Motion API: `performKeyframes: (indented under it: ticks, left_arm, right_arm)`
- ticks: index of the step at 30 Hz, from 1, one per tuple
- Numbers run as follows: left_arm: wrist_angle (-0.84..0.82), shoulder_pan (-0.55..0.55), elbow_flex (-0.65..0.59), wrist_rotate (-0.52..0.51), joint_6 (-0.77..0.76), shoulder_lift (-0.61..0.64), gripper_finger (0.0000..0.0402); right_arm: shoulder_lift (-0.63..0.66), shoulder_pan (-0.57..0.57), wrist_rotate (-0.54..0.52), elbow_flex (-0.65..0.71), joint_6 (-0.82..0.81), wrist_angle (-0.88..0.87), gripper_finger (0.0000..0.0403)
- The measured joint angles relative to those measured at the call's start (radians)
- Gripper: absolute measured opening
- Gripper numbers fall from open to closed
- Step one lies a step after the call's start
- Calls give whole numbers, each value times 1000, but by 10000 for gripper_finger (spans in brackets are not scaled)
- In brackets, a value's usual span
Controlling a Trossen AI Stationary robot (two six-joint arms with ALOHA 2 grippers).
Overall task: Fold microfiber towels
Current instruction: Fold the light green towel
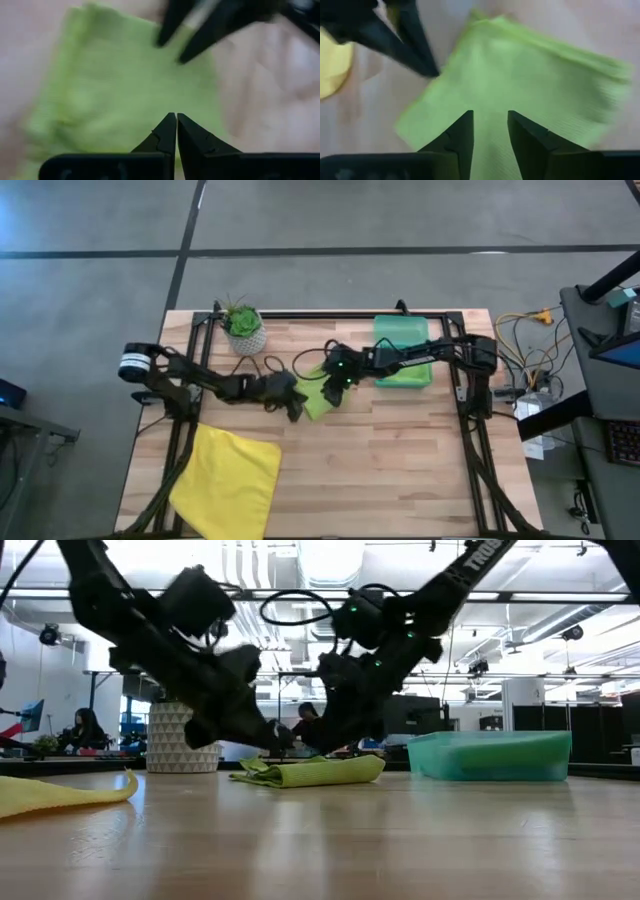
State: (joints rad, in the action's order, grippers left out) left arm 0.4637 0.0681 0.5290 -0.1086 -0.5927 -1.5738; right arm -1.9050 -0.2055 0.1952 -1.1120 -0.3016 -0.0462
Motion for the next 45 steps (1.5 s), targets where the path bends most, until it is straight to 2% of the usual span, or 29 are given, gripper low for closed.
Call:
performKeyframes:
  ticks: [4,12,18,23,27,33,39,45]
  left_arm:
    - [-4,78,0,1,1,-26,0]
    - [-13,87,-13,26,5,-42,0]
    - [-83,86,-14,46,4,-42,0]
    - [-90,67,-22,55,5,-28,0]
    - [-90,57,-24,61,5,8,0]
    - [-85,31,-18,81,3,28,0]
    - [-79,-16,-18,80,-3,37,0]
    - [-81,-73,-20,56,-5,81,0]
  right_arm:
    - [43,2,-95,57,-34,-30,98]
    - [45,40,-93,112,-66,-53,68]
    - [44,54,-110,115,-98,-48,48]
    - [63,58,-117,84,-87,-47,48]
    - [67,55,-149,43,-14,-52,47]
    - [-12,45,-142,3,7,-100,47]
    - [-81,82,-97,-24,-41,-95,47]
    - [-70,168,-95,-18,-135,-126,47]
